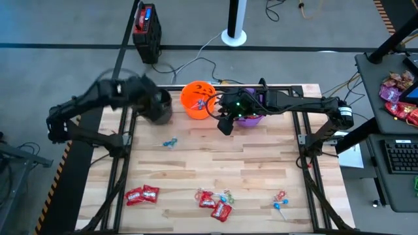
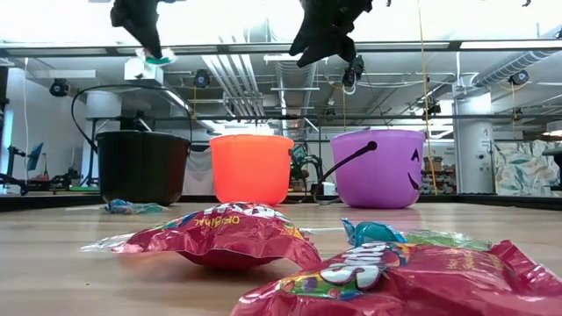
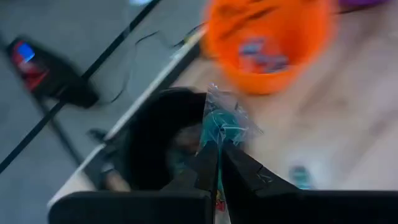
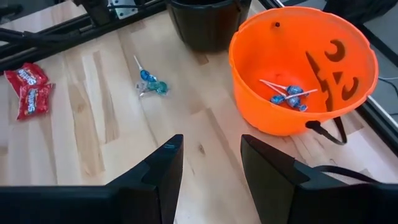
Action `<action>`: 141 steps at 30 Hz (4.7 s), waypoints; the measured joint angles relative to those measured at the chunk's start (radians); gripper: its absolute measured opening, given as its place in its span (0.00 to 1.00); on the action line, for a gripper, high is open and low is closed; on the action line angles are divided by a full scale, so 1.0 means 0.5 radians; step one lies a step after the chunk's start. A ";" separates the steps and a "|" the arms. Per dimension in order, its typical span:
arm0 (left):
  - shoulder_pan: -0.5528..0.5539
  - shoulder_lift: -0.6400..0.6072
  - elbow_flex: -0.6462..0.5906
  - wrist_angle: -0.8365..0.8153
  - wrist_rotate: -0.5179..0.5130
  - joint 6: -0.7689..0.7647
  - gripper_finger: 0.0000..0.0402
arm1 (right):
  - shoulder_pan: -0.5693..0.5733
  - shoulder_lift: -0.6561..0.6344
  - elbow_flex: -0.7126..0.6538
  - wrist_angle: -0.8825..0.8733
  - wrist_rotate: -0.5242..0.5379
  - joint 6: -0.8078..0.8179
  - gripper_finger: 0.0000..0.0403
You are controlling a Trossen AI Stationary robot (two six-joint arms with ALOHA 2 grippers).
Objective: Sort candy by brand, put in halloween buckets
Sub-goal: Put the blue gummy into the black bucket, then put the red candy into the violet bucket
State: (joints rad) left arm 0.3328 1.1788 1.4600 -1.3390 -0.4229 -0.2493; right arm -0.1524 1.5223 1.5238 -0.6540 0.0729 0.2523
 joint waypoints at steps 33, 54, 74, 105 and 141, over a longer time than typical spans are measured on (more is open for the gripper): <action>0.775 0.144 -0.130 0.271 0.922 0.040 0.20 | 0.597 0.088 0.000 -0.210 -0.208 0.587 0.43; -1.433 -0.278 -0.165 0.536 -0.129 -0.784 0.20 | 1.244 1.101 0.118 0.387 -0.145 1.184 0.42; -1.493 -0.072 -0.165 0.534 -0.130 -0.705 0.20 | 1.241 1.184 0.179 0.377 -0.029 1.145 0.05; -1.887 0.493 -0.233 0.238 1.216 -2.410 0.20 | -0.498 -0.012 0.180 -1.167 0.380 0.345 0.03; -1.884 0.621 -1.240 1.015 1.241 -3.558 0.44 | -0.557 -0.004 0.179 -1.118 0.106 0.111 0.50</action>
State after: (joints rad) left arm -0.6094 1.4895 0.8398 -0.8315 0.1974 -2.0281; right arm -0.4310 1.5204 1.6135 -1.2129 0.1261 0.3081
